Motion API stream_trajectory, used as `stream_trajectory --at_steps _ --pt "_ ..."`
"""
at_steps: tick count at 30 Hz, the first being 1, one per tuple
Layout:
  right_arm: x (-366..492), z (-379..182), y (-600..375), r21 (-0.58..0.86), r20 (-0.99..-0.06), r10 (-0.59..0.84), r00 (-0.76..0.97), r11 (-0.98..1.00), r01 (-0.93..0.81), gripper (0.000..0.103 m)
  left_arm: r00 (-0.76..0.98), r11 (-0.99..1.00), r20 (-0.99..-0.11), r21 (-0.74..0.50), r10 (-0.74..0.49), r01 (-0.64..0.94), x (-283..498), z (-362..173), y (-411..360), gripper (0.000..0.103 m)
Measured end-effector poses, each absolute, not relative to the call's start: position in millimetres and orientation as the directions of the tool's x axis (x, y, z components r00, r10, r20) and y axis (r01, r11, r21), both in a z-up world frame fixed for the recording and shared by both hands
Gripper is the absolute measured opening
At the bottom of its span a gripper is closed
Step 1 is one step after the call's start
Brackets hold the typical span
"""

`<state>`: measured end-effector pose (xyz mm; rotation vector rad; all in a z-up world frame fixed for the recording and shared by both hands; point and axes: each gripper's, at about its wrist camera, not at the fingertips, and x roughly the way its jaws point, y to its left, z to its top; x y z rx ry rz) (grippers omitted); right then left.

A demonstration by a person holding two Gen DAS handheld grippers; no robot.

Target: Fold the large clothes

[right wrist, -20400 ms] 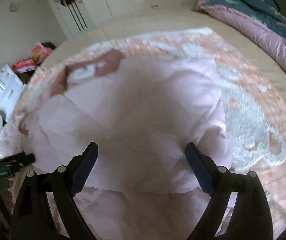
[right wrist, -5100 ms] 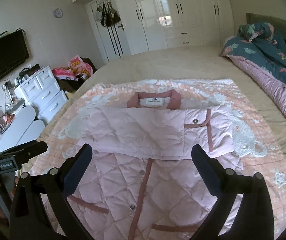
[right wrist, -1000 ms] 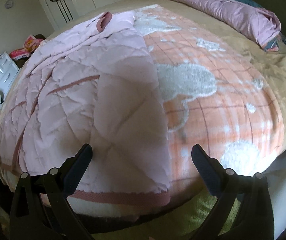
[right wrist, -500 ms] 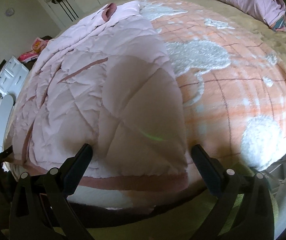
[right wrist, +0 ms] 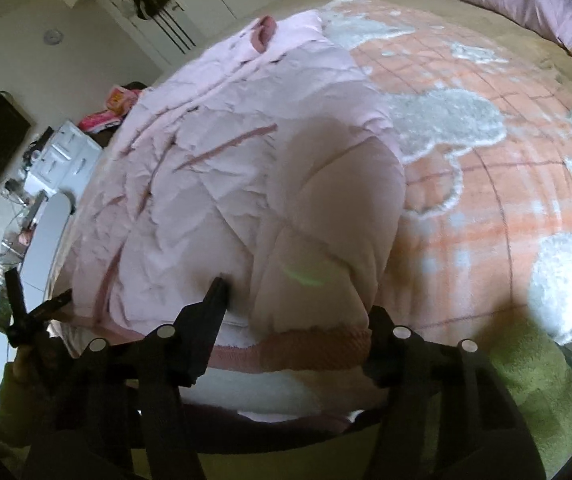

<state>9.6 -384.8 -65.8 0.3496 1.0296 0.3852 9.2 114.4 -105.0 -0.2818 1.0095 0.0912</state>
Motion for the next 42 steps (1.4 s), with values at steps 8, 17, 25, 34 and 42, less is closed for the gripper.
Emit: stream_trajectory --at_steps 8,17,25,34,42 --pt "19.8 -76.1 -378.9 0.482 -0.763 0.485 0.427 0.867 -0.125 0.065 0.574 0.955 -0.814 -0.236 -0.091 -0.182 6.8 -98.4 109.4 0.086" --pt "13.4 -43.8 -370.6 0.484 -0.684 0.515 0.517 0.85 -0.206 0.038 0.619 0.955 -0.777 -0.258 -0.114 -0.148 6.4 -83.0 107.6 0.024" --pt "23.7 -59.8 -357.1 0.475 -0.73 0.508 0.456 0.858 -0.195 0.053 0.614 0.948 -0.776 -0.286 -0.143 -0.141 8.3 -92.3 109.0 0.023" --pt "21.4 -37.1 -350.1 0.482 -0.667 0.546 0.508 0.835 -0.266 0.032 0.682 0.936 -0.714 -0.329 -0.158 -0.128 4.5 -65.7 110.9 0.008" --pt "31.6 5.8 -348.5 0.515 -0.569 0.601 0.562 0.793 -0.326 0.03 0.745 0.939 -0.645 -0.335 -0.169 -0.077 13.1 -24.8 106.3 0.007"
